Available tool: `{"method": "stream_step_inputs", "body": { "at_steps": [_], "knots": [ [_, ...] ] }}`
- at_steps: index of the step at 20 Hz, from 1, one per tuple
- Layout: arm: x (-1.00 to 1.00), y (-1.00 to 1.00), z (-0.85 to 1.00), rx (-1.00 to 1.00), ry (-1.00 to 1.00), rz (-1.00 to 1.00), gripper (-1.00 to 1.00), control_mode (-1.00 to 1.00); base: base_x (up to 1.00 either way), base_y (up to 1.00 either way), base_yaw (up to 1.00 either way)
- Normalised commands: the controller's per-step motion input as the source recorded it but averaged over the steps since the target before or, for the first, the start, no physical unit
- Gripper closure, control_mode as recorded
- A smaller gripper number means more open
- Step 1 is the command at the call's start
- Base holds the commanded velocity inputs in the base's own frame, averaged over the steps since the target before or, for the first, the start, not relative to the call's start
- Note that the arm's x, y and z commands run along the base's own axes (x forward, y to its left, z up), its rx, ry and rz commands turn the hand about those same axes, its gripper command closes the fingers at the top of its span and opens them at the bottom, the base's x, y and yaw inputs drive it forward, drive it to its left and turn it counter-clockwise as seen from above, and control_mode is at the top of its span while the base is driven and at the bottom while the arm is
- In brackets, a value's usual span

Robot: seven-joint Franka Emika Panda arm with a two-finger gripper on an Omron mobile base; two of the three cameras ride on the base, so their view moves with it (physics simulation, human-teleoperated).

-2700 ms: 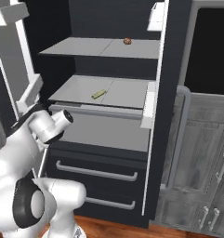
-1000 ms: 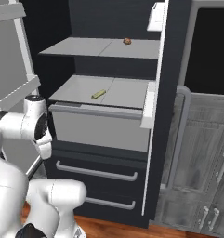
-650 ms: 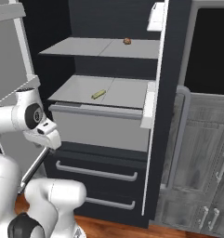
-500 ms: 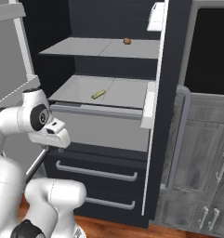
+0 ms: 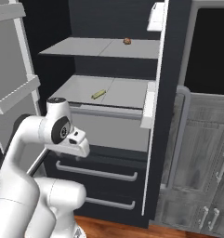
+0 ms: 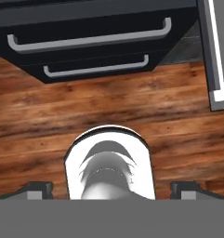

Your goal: Retrieve the butter from the fridge and place it on a plate on the dining table. Then retrieve the butter knife by the fridge and place it near the plate.

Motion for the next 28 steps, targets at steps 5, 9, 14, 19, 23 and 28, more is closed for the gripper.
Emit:
{"method": "stream_step_inputs", "body": {
  "at_steps": [5,9,14,19,23,28],
  "knots": [
    [0.0,-0.12,-0.16,0.04,0.01,-0.11,-1.0,-1.0,0.0,0.0,0.0],
    [0.0,0.0,0.0,0.0,0.0,0.0,-1.0,-1.0,0.0,0.0,0.0],
    [0.03,0.0,0.0,0.0,0.0,0.0,-1.0,-1.0,0.0,0.0,0.0],
    [0.04,0.0,0.0,0.0,0.0,0.0,-1.0,1.0,0.37,0.0,-0.07],
    [0.0,0.0,0.0,0.0,0.0,0.0,-1.0,1.0,0.64,0.01,-0.11],
    [0.0,0.0,0.0,0.0,0.0,0.0,-1.0,1.0,0.72,0.12,-0.03]
  ]
}}
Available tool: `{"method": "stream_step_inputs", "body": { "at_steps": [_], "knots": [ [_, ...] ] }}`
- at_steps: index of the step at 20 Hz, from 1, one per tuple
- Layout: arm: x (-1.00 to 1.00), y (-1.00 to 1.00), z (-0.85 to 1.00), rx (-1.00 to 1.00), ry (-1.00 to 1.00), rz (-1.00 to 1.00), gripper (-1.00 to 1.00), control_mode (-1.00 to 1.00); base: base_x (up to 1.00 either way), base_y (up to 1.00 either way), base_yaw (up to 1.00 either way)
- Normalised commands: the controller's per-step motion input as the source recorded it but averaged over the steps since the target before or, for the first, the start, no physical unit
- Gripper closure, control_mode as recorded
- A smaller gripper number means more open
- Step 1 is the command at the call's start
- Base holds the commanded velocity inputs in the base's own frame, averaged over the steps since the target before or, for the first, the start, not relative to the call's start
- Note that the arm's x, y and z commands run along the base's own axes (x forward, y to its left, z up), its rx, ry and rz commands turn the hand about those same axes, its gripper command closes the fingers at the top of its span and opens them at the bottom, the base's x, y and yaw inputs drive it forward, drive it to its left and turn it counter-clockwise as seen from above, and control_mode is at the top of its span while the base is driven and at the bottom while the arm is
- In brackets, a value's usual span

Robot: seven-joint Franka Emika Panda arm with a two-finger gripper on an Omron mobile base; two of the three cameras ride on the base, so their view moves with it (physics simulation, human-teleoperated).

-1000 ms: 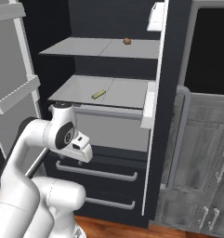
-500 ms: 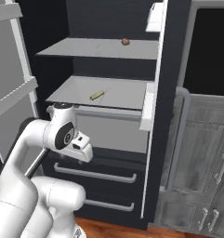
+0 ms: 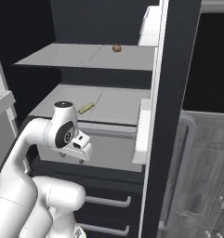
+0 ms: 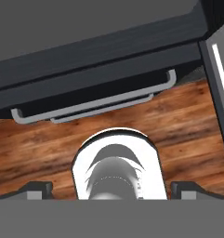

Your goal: Retrieve the butter from the fridge and place it on a plate on the dining table. Then retrieve the butter knife by the fridge and place it near the plate.

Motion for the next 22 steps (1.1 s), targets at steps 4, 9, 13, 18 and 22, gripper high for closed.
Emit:
{"method": "stream_step_inputs", "body": {
  "at_steps": [4,9,13,18,22],
  "knots": [
    [0.0,0.0,0.0,0.0,0.0,0.0,-1.0,1.0,0.75,0.1,0.0],
    [0.0,0.0,0.0,0.0,0.0,0.0,-1.0,1.0,0.67,0.08,0.0],
    [0.08,0.0,0.0,0.0,0.0,0.0,-1.0,-1.0,0.25,0.0,0.0],
    [0.59,0.26,0.3,-0.13,-0.35,0.0,-1.0,-1.0,0.0,0.0,0.0],
    [0.88,0.28,0.25,-0.13,-0.4,0.01,-1.0,-1.0,0.0,0.0,0.0]
  ]
}}
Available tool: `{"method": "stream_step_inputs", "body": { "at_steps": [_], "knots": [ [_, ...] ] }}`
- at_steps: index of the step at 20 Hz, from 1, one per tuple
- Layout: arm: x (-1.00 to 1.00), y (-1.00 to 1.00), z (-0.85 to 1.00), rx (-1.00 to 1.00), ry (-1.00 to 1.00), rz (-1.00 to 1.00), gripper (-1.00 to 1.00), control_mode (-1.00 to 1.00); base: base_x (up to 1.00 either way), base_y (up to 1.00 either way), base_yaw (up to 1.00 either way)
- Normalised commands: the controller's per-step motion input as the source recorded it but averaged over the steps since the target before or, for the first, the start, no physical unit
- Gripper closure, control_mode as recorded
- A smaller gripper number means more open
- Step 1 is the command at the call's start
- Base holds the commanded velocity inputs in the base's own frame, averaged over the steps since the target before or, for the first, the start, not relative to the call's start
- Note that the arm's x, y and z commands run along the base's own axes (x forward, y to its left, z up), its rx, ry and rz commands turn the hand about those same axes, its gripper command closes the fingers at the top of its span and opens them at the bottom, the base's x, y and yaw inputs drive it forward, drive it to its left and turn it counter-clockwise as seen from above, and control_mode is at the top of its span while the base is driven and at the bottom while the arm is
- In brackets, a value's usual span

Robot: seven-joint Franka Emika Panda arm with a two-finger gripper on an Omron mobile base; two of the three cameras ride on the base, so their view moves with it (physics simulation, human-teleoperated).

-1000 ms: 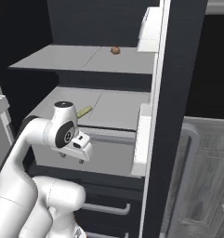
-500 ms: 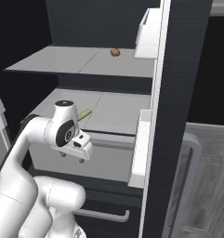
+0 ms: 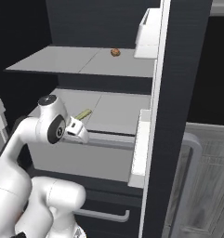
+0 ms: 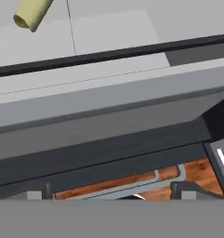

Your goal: Retrieve the butter from the fridge and place it on a plate on the dining table. Then retrieve the butter knife by the fridge and place it near the plate.

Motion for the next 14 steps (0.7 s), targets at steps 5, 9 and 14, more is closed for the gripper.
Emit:
{"method": "stream_step_inputs", "body": {
  "at_steps": [5,9,14],
  "knots": [
    [0.98,0.4,0.17,-0.03,-0.31,-0.05,-1.0,-1.0,0.0,0.0,0.0],
    [0.92,0.46,0.0,0.04,-0.07,-0.21,-1.0,-1.0,0.0,0.0,0.0],
    [0.74,0.02,0.31,0.0,0.12,-0.05,-1.0,-1.0,0.0,0.0,0.0]
  ]
}}
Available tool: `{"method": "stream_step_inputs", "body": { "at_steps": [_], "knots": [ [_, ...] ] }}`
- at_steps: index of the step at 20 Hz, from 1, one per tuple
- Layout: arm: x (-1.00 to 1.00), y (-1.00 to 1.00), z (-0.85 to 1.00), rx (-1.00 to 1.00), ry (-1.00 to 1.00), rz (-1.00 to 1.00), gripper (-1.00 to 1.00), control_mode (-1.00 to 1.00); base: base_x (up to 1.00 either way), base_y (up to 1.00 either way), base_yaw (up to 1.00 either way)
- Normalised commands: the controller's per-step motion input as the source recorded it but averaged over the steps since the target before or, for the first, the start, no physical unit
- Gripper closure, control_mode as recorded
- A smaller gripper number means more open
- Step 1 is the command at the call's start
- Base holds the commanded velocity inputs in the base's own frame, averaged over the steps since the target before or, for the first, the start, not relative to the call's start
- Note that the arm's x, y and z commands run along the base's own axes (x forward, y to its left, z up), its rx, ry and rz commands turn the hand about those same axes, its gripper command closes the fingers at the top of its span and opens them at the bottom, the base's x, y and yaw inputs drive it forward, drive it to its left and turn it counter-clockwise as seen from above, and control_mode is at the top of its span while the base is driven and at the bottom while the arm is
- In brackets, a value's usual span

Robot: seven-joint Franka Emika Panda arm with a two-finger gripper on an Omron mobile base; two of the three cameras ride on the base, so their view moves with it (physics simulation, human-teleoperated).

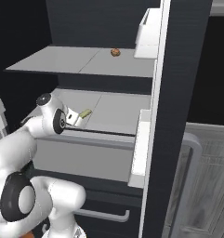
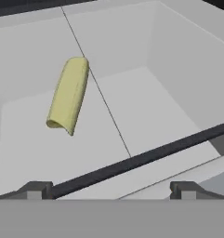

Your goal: Retrieve the butter from the fridge and place it on a plate on the dining table. Then retrieve the butter knife by the fridge and place it near the plate.

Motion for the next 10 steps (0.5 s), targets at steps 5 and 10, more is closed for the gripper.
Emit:
{"method": "stream_step_inputs", "body": {
  "at_steps": [5,10],
  "knots": [
    [0.77,0.02,-0.01,0.02,0.05,-0.01,-1.0,-1.0,0.0,0.0,0.0],
    [0.75,0.17,-0.19,0.03,0.0,-0.08,-1.0,-1.0,0.0,0.0,0.0]
  ]
}}
